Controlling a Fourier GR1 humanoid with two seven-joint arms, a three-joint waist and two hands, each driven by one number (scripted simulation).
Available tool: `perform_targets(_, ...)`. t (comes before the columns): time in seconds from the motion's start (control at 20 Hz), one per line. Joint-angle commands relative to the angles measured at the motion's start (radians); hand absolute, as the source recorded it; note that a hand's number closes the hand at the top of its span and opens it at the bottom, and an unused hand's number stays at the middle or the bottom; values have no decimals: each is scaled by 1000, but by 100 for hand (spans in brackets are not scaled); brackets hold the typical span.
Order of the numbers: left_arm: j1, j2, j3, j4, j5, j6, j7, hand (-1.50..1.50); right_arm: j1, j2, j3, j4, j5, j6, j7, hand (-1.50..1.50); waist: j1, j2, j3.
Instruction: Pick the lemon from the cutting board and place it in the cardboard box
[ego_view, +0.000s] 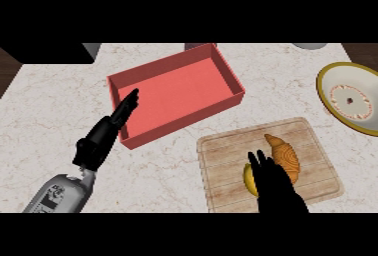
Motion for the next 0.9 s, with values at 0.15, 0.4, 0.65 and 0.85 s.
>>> perform_targets(0.15,43,-25,50,-56,-60,-47,14,0,-20,4,-116,117,-9,-50,-108,-150,1,0,0)
perform_targets(0.4,86,-81,50,-113,-119,-40,59,0,34,-5,-84,93,35,-30,-115,-150,-1,-1,0)
perform_targets(0.65,22,-112,127,34,-124,-126,-13,0,-6,71,-83,176,49,-17,-114,-150,-2,0,0)
perform_targets(0.85,28,-141,124,-30,-155,-125,47,0,37,47,-101,179,29,-3,-141,-150,-2,0,0)
